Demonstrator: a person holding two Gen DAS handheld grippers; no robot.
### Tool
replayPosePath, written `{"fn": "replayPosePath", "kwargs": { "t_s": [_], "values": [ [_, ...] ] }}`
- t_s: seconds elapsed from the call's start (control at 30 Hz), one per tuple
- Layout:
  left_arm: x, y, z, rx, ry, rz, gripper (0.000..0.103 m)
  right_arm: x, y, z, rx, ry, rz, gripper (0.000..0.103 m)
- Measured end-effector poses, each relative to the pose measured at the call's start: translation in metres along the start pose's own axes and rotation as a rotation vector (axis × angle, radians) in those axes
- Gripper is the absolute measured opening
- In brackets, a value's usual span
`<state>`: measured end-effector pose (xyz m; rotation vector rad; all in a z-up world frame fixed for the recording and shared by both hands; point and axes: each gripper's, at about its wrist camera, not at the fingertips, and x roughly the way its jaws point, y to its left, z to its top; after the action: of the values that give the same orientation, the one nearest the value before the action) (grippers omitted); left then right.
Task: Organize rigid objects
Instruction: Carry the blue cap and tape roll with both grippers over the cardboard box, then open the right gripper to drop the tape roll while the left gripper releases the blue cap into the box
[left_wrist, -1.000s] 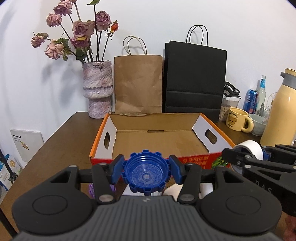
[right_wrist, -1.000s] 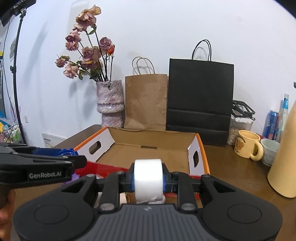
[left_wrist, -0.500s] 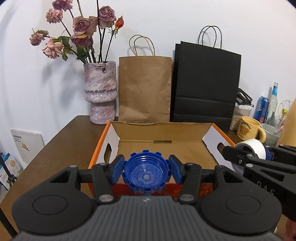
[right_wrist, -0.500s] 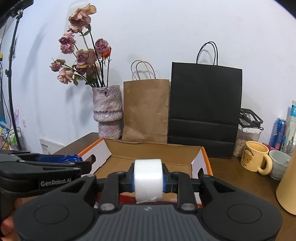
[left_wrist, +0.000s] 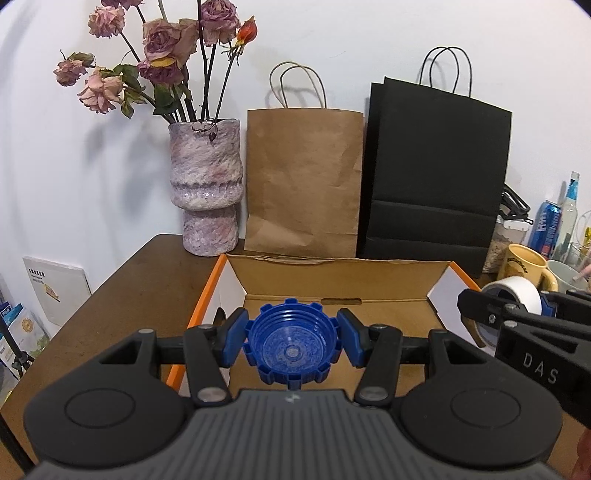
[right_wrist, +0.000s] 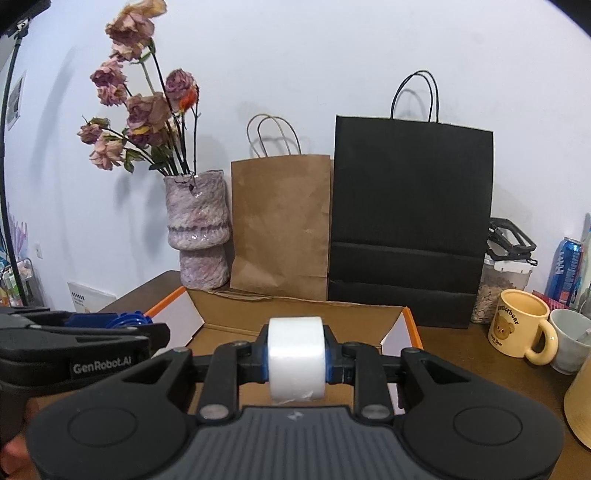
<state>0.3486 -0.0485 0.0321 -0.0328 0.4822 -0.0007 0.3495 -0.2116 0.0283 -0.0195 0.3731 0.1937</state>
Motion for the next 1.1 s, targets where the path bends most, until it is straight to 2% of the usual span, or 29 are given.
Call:
{"fn": "replayPosePath", "kwargs": {
  "t_s": [0.63, 1.1],
  "values": [
    [0.056, 0.004, 0.013, 0.021, 0.033, 0.046, 0.054, 0.056, -0.012, -0.002, 0.003, 0.068, -0.012, 0.024],
    [0.077, 0.005, 0.003, 0.044, 0.096, 0.065, 0.056, 0.074, -0.014, -0.012, -0.004, 0.116, -0.027, 0.025]
  ]
}}
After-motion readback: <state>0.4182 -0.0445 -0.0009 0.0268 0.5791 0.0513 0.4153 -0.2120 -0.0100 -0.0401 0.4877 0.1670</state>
